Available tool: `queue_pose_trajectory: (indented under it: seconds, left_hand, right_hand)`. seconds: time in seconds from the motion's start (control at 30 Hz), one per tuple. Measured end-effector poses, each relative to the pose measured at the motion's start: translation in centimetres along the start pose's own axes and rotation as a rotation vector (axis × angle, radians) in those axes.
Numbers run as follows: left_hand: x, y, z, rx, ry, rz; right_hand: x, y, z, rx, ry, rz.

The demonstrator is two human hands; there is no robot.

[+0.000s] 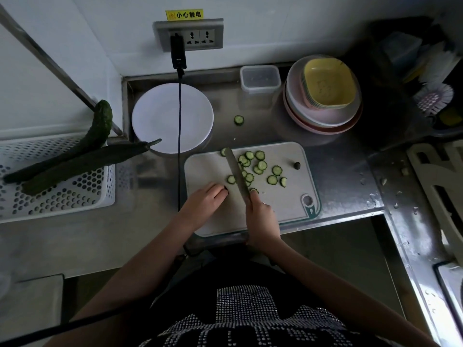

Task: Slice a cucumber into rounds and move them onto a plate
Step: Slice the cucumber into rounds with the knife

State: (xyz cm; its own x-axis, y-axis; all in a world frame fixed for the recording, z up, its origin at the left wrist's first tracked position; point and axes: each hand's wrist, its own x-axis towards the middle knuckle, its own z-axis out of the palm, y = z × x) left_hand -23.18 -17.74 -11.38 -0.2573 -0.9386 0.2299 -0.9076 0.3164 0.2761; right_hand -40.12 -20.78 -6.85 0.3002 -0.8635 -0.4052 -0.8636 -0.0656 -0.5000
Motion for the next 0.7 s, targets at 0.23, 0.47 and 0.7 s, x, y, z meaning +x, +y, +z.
queue_pose_trajectory:
  seconds: [0.23, 0.47, 0.7]
  left_hand:
    - [-0.07, 0.09, -0.07, 0.026, -0.021, 0.005]
    - [0.02, 0.03, 0.01, 0.006, -0.040, -0.030]
    - [-0.05, -0.29, 0.32, -0.044, -0.021, -0.060]
  right_hand:
    - [-0.70, -0.86, 0.34, -0.065, -0.057, -0.071]
    - [-0.67, -0.39, 0.62, -0.083, -0.065, -0.070]
    - [-0.47, -0.95, 0.65, -0.034, -0.032, -0.081]
